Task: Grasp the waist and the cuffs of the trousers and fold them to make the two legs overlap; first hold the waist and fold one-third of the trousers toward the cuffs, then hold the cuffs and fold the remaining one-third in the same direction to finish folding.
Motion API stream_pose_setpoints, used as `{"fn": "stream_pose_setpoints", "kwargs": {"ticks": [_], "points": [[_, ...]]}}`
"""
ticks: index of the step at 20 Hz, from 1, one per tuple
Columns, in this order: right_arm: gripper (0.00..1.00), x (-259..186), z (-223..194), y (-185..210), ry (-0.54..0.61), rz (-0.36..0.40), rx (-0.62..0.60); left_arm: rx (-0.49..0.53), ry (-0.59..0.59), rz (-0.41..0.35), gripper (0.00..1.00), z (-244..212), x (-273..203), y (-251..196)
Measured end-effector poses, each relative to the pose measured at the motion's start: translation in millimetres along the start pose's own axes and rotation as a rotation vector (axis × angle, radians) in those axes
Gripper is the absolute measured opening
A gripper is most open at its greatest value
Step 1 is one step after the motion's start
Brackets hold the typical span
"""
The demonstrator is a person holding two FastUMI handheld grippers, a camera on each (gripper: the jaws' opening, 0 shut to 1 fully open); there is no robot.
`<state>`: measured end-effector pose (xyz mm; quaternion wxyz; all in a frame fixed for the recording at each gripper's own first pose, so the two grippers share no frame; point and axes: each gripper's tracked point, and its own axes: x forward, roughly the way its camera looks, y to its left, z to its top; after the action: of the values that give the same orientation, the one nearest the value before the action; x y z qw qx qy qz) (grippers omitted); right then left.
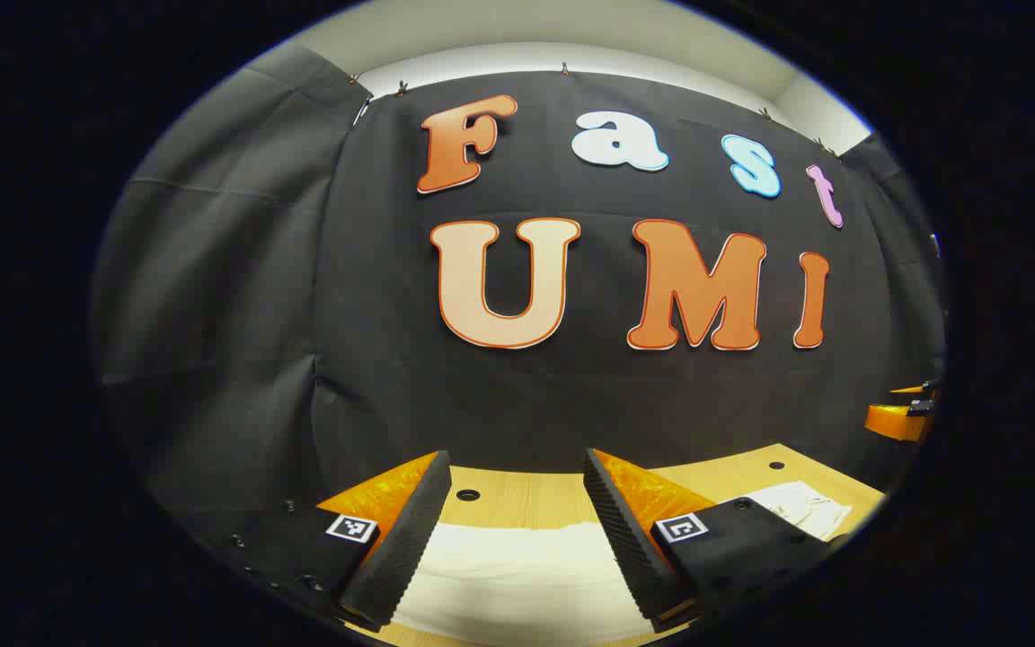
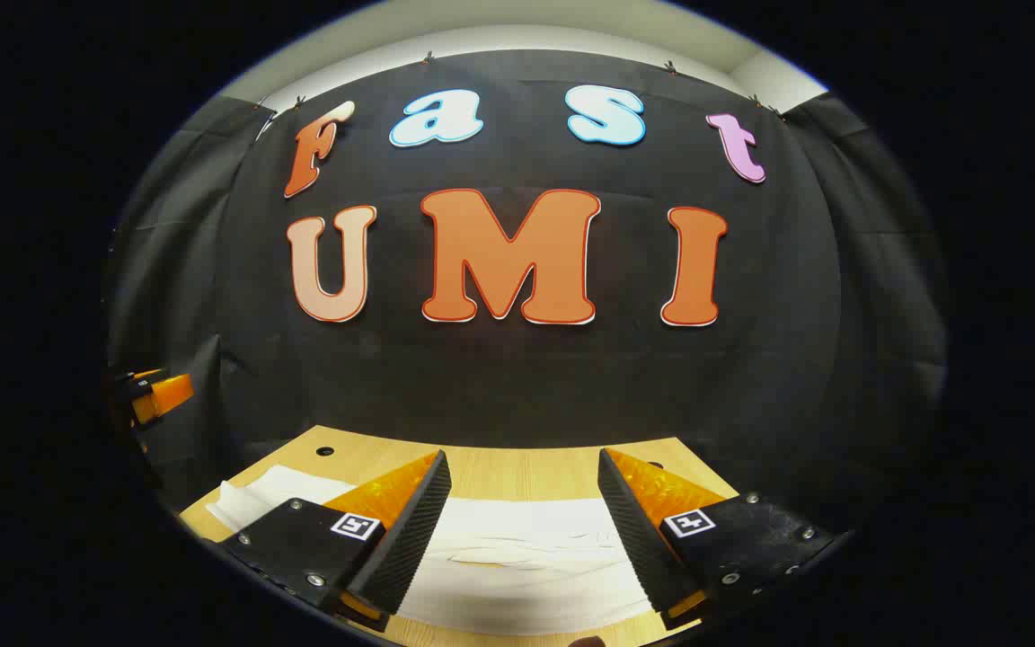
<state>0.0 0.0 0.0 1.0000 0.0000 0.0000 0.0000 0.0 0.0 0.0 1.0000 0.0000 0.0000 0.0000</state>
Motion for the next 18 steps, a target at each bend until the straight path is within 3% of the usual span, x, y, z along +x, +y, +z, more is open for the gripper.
{"fn": "stream_pose_setpoints", "kwargs": {"ticks": [8,18], "points": [[0.99,-27.3,-27.3,-24.6,0.044,-0.060,-0.097,0.054,0.002,-0.001,0.97,1.4,-7.3,2.0],[0.99,-7.8,-33.1,-85.9,0.084,-0.072,-0.027,0.049,-0.002,0.024,0.96,20.7,3.2,-49.0]]}}
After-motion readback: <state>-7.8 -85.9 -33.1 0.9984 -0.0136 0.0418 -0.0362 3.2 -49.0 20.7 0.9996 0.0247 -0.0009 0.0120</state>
